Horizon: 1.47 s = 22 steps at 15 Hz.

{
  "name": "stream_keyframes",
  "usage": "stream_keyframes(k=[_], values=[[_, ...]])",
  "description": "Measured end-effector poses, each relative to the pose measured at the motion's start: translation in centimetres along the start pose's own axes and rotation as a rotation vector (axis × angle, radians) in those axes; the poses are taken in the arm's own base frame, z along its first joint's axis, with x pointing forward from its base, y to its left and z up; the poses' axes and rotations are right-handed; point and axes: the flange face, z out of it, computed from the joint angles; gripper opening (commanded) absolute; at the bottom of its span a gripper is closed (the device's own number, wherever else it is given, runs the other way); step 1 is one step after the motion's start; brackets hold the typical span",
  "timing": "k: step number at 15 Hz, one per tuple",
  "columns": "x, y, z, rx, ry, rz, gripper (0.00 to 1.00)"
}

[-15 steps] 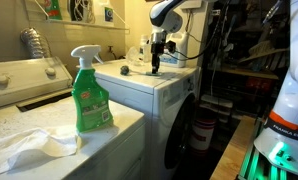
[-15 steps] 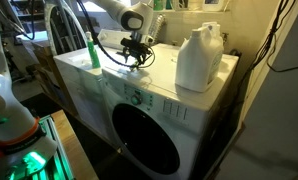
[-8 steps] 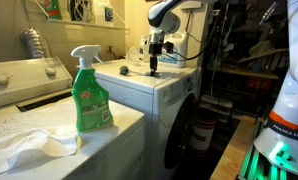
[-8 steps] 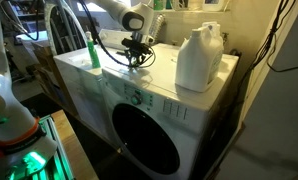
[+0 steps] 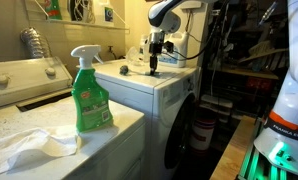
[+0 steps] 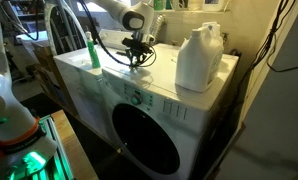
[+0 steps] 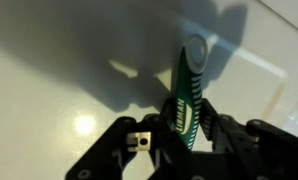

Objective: Pick up the white and green brush and put it the right way up on the washing machine

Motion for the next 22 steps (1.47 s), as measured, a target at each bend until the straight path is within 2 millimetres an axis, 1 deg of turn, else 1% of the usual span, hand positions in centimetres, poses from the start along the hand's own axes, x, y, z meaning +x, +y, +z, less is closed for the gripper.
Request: stream_keyframes(k=[2, 4, 8, 11, 15, 18, 22], values=[[0.2, 0.0, -1.0, -0.040, 0.022, 0.017, 0.08], [0.3, -0.1, -2.4, -0.100, 0.042, 0.033, 0.08], [0.3, -1.1, -5.3, -0.217, 0.058, 0.057, 0.08], [0.3, -1.8, -6.8, -0.308, 0.053, 0.076, 0.08], [0.7, -3.0, -8.0, -0.447, 0.052, 0.089, 0.08], [1.3, -3.7, -8.8, -0.606, 0.072, 0.075, 0.08], [2.2, -5.1, -8.8, -0.833, 0.083, 0.030, 0.08]])
